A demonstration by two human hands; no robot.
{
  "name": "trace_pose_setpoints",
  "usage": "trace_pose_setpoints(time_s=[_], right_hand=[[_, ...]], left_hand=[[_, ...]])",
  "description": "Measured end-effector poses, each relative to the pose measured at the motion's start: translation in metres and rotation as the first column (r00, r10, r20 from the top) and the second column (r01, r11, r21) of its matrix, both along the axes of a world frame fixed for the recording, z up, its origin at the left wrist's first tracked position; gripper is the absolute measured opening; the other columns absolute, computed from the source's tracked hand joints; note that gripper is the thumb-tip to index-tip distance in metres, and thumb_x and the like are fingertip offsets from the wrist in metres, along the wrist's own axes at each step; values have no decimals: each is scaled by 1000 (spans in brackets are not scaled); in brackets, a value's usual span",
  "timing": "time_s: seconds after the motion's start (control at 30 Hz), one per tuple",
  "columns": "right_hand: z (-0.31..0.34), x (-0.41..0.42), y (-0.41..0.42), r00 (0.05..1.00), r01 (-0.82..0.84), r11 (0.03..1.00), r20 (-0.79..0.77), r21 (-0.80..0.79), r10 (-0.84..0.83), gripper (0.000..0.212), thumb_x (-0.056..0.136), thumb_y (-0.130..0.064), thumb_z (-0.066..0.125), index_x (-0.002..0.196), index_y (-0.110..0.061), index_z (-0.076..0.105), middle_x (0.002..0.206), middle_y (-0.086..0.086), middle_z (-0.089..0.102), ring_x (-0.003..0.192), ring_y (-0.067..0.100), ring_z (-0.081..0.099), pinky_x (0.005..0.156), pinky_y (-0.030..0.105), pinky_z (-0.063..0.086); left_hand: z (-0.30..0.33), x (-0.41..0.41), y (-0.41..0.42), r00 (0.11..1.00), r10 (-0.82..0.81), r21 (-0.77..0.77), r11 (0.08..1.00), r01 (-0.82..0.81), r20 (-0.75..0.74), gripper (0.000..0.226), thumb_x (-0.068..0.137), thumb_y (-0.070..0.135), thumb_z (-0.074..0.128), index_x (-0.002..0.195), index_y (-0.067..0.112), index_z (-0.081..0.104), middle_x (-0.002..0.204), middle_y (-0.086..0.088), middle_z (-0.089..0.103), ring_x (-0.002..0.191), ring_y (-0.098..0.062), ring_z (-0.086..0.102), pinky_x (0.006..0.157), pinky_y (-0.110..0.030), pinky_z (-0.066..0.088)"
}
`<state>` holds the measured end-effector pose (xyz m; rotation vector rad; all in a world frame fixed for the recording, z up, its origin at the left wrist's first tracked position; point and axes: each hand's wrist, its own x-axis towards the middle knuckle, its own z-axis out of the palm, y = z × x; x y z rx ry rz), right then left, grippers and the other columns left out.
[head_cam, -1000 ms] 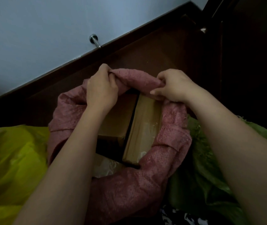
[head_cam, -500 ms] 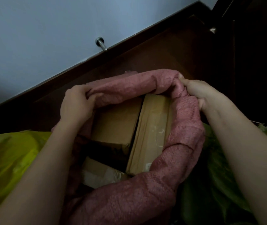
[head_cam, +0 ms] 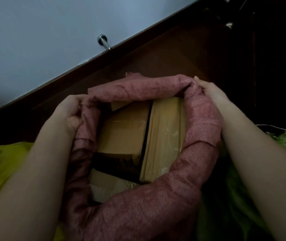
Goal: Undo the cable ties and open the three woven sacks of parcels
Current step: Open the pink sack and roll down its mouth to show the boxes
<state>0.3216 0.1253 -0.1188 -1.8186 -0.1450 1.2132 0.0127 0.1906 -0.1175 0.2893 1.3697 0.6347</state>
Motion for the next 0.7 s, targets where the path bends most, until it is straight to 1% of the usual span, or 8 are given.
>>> trace_pose_setpoints(time_s=[0.1,0.17,0.27,0.33,0.43,0.57,0.63,0.7], right_hand=[[0,2,1,974,-38,999,222,-16,41,26,84,-28,72,104,-11,69,99,5,71,85,15,68,74,29,58],[4,4,0,859,-138,982,478,-126,182,22,86,-36,68,94,-16,71,101,3,70,93,17,66,88,35,55],[20,-1,-2,641,-220,860,597,-460,483,57,85,-63,51,115,-18,67,135,11,53,125,32,46,104,45,43],[36,-11,-12,569,-269,749,527,-606,631,83,80,-75,45,136,-13,51,149,14,30,136,36,27,105,49,36],[57,-35,-37,527,-313,667,461,-676,714,99,75,-73,57,146,-10,28,149,13,21,136,37,27,99,49,40],[63,-56,-65,555,-310,645,417,-699,719,84,79,-46,73,141,-9,31,141,14,37,126,37,46,93,45,46],[57,-56,-75,604,-275,740,489,-614,630,60,86,-31,69,134,-5,44,136,16,49,121,36,53,93,42,48],[53,-51,-81,751,-222,851,473,-476,461,48,90,-27,64,129,-2,51,129,18,56,116,35,58,94,43,51]], left_hand=[[4,0,-8,992,-45,51,997,52,-115,25,92,25,56,104,6,66,88,-7,71,80,-19,69,69,-32,58],[11,2,-16,889,-101,155,970,188,-447,32,90,36,60,105,8,66,90,-9,71,78,-20,68,68,-33,56],[26,1,-37,477,-113,165,848,503,-872,53,90,55,50,114,9,60,106,-7,65,93,-22,62,79,-31,48],[34,-3,-57,266,-128,62,794,605,-955,69,87,65,46,130,12,52,126,-12,57,114,-31,54,95,-40,43],[44,-9,-95,8,-176,-131,759,638,-984,70,83,64,52,139,23,42,133,-18,45,121,-42,44,101,-50,37],[42,-13,-149,-10,-163,-138,794,592,-987,66,82,42,65,140,22,41,123,-22,50,111,-45,51,92,-48,45],[43,-17,-166,31,-116,-79,826,558,-993,47,86,23,60,130,11,50,114,-25,58,105,-45,55,83,-47,46],[39,-24,-172,102,-115,-58,893,445,-988,28,88,11,53,111,-4,58,109,-29,61,103,-46,57,79,-46,46]])
